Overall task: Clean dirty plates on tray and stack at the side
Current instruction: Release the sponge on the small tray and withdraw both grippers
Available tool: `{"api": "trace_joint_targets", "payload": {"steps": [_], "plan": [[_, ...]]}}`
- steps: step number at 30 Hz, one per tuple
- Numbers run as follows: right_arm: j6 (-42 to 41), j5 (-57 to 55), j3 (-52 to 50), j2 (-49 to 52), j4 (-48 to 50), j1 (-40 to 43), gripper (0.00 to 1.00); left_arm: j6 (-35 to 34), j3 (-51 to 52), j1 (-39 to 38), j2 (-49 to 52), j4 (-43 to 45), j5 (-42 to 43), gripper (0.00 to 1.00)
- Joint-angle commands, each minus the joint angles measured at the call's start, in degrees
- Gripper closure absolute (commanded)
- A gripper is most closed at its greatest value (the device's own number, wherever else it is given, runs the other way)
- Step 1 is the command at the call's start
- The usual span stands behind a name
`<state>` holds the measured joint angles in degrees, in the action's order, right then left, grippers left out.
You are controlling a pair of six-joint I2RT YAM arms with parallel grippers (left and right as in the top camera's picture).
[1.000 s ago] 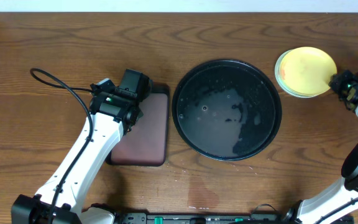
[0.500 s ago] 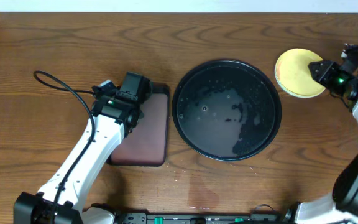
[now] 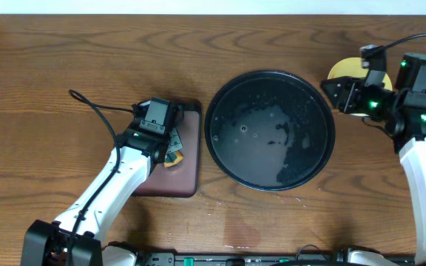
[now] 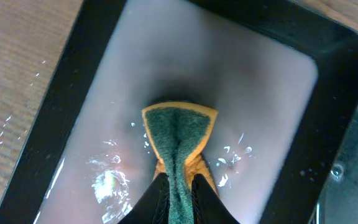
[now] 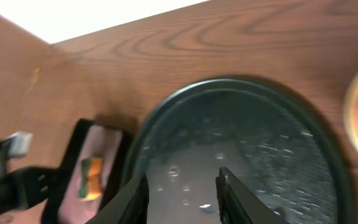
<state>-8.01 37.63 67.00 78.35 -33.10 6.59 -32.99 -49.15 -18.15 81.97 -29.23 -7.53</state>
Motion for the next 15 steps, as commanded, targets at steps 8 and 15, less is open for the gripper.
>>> {"api": "trace_joint_targets", "payload": {"steps": [8, 15], "plan": [[1.27, 1.66, 0.39, -9.64, -2.25, -8.09, 0.64, 4.83, -1.14, 0.20, -0.48, 0.33, 1.05, 0.66], [3.76, 1.64, 0.39, -19.50, -9.64, -8.20, 0.61, 4.87, -6.36, 0.20, -15.89, -6.69, 1.66, 0.50]]}}
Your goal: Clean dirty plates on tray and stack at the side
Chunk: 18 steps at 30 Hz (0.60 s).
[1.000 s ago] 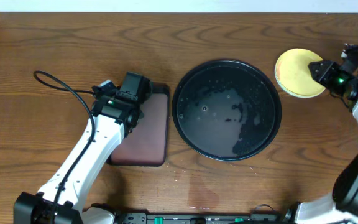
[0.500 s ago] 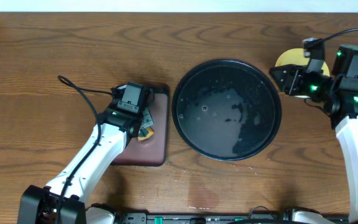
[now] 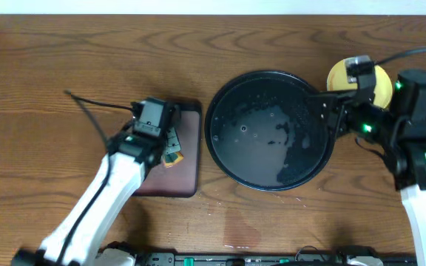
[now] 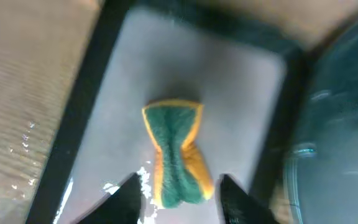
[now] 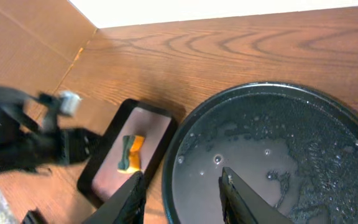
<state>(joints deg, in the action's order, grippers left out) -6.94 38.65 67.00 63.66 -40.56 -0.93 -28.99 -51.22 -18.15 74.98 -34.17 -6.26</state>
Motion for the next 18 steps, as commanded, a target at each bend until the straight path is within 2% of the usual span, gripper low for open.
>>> {"api": "trace_joint_targets", "payload": {"steps": [1, 4, 8, 10, 11, 13, 14, 15, 16, 18], "plan": [[4.24, 0.59, 0.39, -6.43, -3.85, -0.68, 0.60, 0.87, -4.31, 0.20, -11.91, -2.32, 1.25, 0.45], [7.74, -0.22, 0.39, -12.13, -10.78, -0.68, 0.60, 0.87, -4.31, 0.20, -21.77, -5.05, 5.35, 0.37], [8.37, -9.49, 0.31, -20.81, -20.35, -0.68, 0.64, 0.90, -4.22, 0.20, -32.20, -11.15, 6.49, 0.37], [8.33, -14.60, -0.02, -25.07, -23.82, -0.68, 0.67, 0.83, -3.96, 0.20, -36.04, -14.73, 6.49, 0.59], [8.33, -16.68, -0.39, -27.39, -25.18, -0.68, 0.67, 0.66, -3.54, 0.20, -37.81, -15.89, 6.49, 0.62], [8.33, -19.78, -1.40, -31.21, -26.51, -0.68, 0.65, 0.70, -2.27, 0.20, -40.52, -16.24, 6.47, 0.61], [8.33, -21.05, -2.01, -32.87, -26.73, -0.66, 0.62, 0.81, -1.75, 0.20, -41.33, -16.13, 6.32, 0.55], [8.33, -22.25, -2.62, -34.75, -26.82, -0.66, 0.03, 0.92, -1.33, 0.20, -42.01, -16.17, 5.40, 0.39], [8.33, -22.82, -3.06, -36.09, -26.82, -0.68, 0.01, 0.90, -1.05, 0.20, -42.27, -16.17, 4.96, 0.23], [8.33, -22.77, -3.63, -38.36, -26.82, -0.66, 0.01, 0.90, -0.74, 0.20, -42.07, -16.15, 4.09, 0.22]]}}
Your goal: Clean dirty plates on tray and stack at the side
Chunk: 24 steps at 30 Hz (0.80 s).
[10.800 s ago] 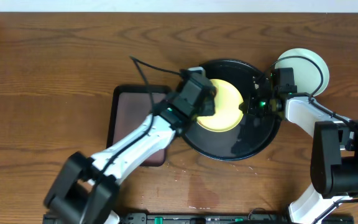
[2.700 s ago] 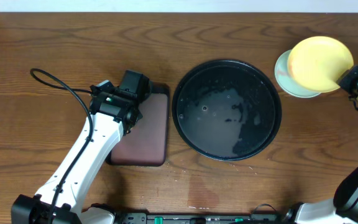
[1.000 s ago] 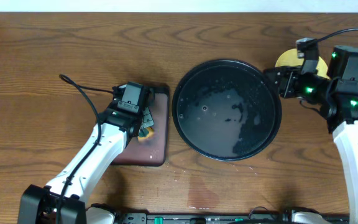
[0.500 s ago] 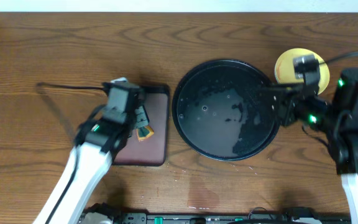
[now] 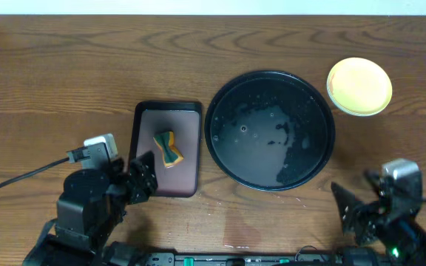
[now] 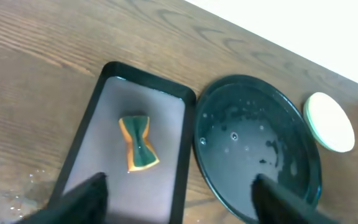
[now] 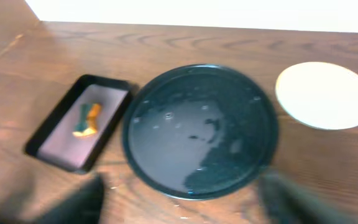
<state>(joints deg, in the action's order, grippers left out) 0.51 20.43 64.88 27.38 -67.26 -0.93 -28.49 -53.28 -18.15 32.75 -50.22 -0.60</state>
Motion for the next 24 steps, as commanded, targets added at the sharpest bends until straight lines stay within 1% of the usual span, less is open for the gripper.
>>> {"api": "trace_joint_targets", "payload": {"steps": [1, 8, 12, 17, 24], "plan": [[0.85, -4.55, -1.55, -2.78, -0.07, -0.66, 0.01, 0.39, 1.31, 0.20, 0.37, -0.13, -1.57, 0.22], [0.81, -4.26, -1.57, -3.43, 0.13, -0.66, 0.01, 0.39, 1.31, 0.20, 1.57, -0.35, -1.55, 0.20], [0.76, -1.64, -1.57, -3.43, 0.02, -0.66, 0.01, 0.39, 1.31, 0.20, 1.60, -0.35, -1.55, 0.20], [-3.28, -1.53, -1.57, -3.43, 0.52, -0.66, 0.01, 0.39, 1.31, 0.20, 1.60, -0.35, -1.55, 0.18], [-3.13, -2.54, -1.57, -3.43, -4.04, -0.66, 0.01, 0.39, 1.31, 0.20, 1.60, -0.35, -1.55, 0.17]]}}
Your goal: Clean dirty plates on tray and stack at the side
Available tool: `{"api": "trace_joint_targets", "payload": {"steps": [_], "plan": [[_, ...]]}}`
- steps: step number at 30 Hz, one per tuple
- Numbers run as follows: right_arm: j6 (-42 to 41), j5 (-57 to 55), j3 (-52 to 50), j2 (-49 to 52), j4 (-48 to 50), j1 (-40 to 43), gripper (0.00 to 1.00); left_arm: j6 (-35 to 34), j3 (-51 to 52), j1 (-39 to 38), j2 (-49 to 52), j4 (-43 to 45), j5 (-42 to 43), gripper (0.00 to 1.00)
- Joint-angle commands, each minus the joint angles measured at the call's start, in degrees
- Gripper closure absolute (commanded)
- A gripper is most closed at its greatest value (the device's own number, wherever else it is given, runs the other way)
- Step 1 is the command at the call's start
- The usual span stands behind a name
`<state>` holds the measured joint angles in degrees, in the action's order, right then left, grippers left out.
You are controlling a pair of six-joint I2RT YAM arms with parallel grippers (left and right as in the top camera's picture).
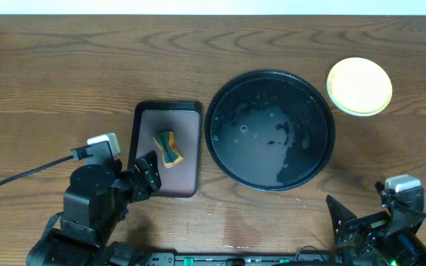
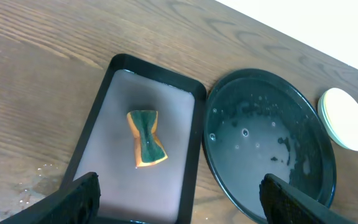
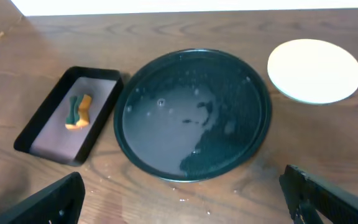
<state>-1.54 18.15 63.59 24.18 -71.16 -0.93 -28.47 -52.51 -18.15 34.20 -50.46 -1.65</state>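
Note:
The round dark tray (image 1: 302, 111) lies at mid table, wet, with nothing on it. Pale yellow plates (image 1: 359, 86) sit stacked on the wood at the back right, beside the tray. A green and orange sponge (image 1: 168, 148) lies loose in the small black rectangular tray (image 1: 145, 111) to the left. My left gripper (image 1: 148, 176) hangs open at the near left, short of that small tray. At the near right edge my right gripper (image 1: 342, 222) is open too. Both hold nothing. The wrist views show the sponge (image 2: 146, 138), the round tray (image 3: 193, 112) and the plates (image 3: 314, 70).
A film of water and droplets covers the round tray's floor (image 2: 269, 143). Drops of water speckle the wood in front of it (image 3: 185, 199). A black cable (image 1: 21, 181) runs from the left arm across the near left table. The table's far edge meets a white wall.
Almost nothing differs. Both arms stay drawn back at the near edge, open; the right one sits slightly lower in the overhead view. Sponge, trays and plates have not moved.
My left gripper was shut on the sponge in the small tray while my right stood open by the yellow plates. Then the left was open with the sponge lying free, and the right was over the round tray's right rim. Afterwards both arms were back at the near edge, as now.

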Motion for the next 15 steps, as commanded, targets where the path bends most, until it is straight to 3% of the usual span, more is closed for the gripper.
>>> {"api": "trace_joint_targets", "payload": {"steps": [1, 11, 15], "plan": [[-0.92, -0.96, -0.28, -0.24, 0.28, -0.66, 0.01, 0.37, 0.55, 0.20, 0.15, -0.11, -0.50, 0.16], [7.21, -3.85, -1.51, -0.24, 1.33, -0.68, 0.01, 0.37, 0.55, 0.20, 0.15, -0.11, -0.50, 0.13], [7.17, -3.93, -9.97, -5.11, 10.12, -1.22, 0.01, 0.37, 0.55, 0.20, 0.15, -0.11, -0.50, 0.12]]}}
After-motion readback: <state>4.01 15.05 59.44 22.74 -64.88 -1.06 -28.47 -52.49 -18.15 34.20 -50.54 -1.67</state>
